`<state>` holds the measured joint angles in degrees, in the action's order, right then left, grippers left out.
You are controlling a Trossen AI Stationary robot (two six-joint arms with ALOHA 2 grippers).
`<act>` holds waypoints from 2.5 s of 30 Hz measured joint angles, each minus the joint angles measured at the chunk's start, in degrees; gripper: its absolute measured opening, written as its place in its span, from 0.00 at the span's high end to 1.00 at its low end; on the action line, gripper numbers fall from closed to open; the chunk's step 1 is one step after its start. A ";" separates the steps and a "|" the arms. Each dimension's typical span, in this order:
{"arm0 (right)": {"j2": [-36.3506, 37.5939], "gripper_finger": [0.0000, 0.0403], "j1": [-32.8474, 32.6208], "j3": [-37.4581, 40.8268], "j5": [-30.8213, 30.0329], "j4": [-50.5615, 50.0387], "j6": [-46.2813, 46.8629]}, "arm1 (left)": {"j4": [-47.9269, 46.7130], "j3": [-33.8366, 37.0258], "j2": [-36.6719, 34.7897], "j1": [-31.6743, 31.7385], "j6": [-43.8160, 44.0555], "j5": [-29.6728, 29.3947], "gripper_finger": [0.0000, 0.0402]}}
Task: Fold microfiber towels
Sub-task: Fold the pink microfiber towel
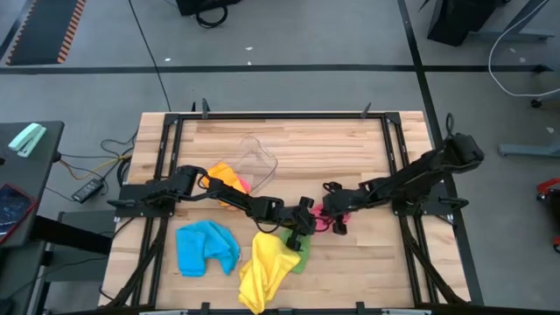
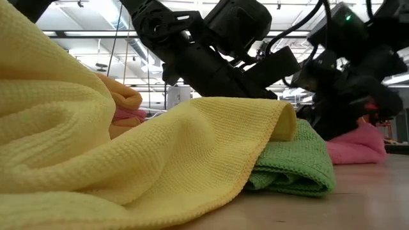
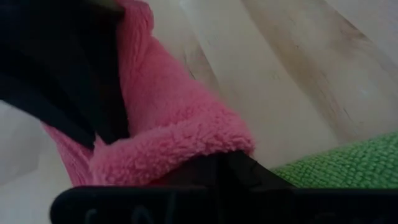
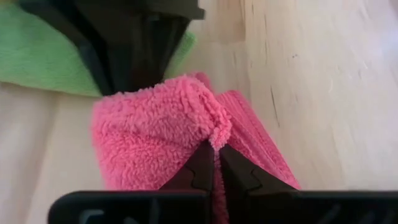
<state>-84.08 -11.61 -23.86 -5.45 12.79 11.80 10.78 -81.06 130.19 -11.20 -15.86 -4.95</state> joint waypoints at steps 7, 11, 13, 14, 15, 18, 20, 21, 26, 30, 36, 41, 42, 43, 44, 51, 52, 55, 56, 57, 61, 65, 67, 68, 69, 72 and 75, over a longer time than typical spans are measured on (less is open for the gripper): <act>-3.35 0.95 0.49 -0.10 -0.67 3.34 -1.14 | -0.41 0.00 0.04 -0.01 0.13 0.00 0.94; -3.74 0.93 0.49 -0.13 -0.77 3.42 -0.95 | -2.79 0.04 -1.13 -0.02 -0.30 0.00 0.95; -3.78 0.91 0.49 -0.13 -0.88 3.38 -0.44 | -5.42 0.16 -2.48 -0.05 -0.46 -0.02 0.97; -3.78 0.91 0.49 -0.15 -0.88 3.31 -0.34 | -6.77 0.20 -3.20 -0.16 -0.48 0.00 0.97; -3.79 0.90 0.49 -0.13 -0.90 3.28 -0.30 | -8.07 0.27 -4.00 -0.24 -0.50 -0.06 0.97; -3.82 0.89 0.49 -0.13 -0.92 3.16 0.15 | -10.28 0.22 -6.61 -0.74 -0.45 -0.05 0.97; -3.84 0.88 0.49 -0.13 -0.93 3.09 0.17 | -10.73 0.17 -7.63 -1.30 -0.43 -0.16 0.95; -3.84 0.87 0.49 -0.13 -0.92 3.05 0.17 | -9.83 0.17 -7.70 -1.54 -0.41 -0.21 0.94; -3.87 0.86 0.49 -0.09 -0.94 3.05 0.36 | -2.80 0.03 -6.99 -2.40 0.17 -4.76 0.91; -3.89 0.84 0.49 -0.05 -0.94 3.10 0.38 | 1.52 0.20 -3.92 -1.68 -0.15 -9.77 0.87; -3.89 0.83 0.47 -0.02 -0.94 3.11 0.80 | -1.13 0.04 -3.41 -0.07 1.56 -10.49 0.82; -3.91 0.83 0.47 -0.02 -0.92 3.11 0.80 | -5.30 0.07 -3.30 -0.54 3.64 -10.53 0.84; -3.91 0.83 0.47 -0.02 -0.87 3.12 0.80 | -6.11 0.07 -3.30 -0.80 3.66 -10.54 0.85; -3.89 0.83 0.47 -0.02 -0.78 3.13 0.80 | -6.80 0.07 -3.30 -0.99 3.68 -10.63 0.85; -3.57 0.83 0.47 0.00 -0.71 3.09 0.85 | -7.22 0.07 -3.30 -1.03 3.81 -10.66 0.86; 4.43 0.83 0.47 0.22 -1.48 -4.93 0.41 | -8.20 0.04 -3.32 -1.01 4.98 -10.49 0.87; 5.80 0.83 0.47 0.20 -2.00 -7.39 0.50 | -8.39 0.04 -3.32 -1.01 4.96 -10.49 0.87; 10.12 0.83 0.47 0.22 -2.74 -12.82 0.67 | -8.71 0.02 -3.32 -0.96 5.03 -10.49 0.86; 11.63 0.83 0.47 0.22 -2.82 -13.53 0.67 | -8.74 0.02 -3.32 -0.96 5.11 -10.49 0.86; 13.17 0.83 0.40 0.22 -2.78 -13.99 0.67 | -8.74 0.02 -3.32 -0.96 5.11 -10.49 0.86; 18.71 0.83 -1.66 0.20 -2.37 -13.35 0.32 | -8.82 0.02 -3.34 -0.96 5.14 -10.49 0.86; 19.24 0.83 -5.21 0.15 -2.32 -7.74 0.27 | -8.85 0.02 -3.34 -0.94 5.15 -10.49 0.87; 17.13 0.83 -7.06 0.09 -3.31 -5.10 0.27 | -8.85 0.02 -3.34 -0.87 5.18 -10.49 0.87; 15.82 0.83 -7.90 0.09 -4.45 -4.65 0.31 | -8.85 0.02 -3.37 -0.87 5.18 -10.49 0.87; 14.32 0.83 -8.65 0.09 -5.63 -4.48 0.55 | -8.85 0.02 -3.37 -0.85 5.18 -10.49 0.86; 9.44 0.83 -10.37 0.09 -7.58 -5.10 3.12 | -8.94 0.02 -3.39 -0.85 5.59 -10.47 0.85; 7.53 0.83 -10.72 0.09 -8.80 -8.80 6.52 | -9.09 0.02 -3.41 -0.85 5.79 -10.47 0.85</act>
<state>-76.55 -22.33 -23.77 -14.25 3.99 18.32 1.69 -81.03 126.78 -12.05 -10.07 -15.42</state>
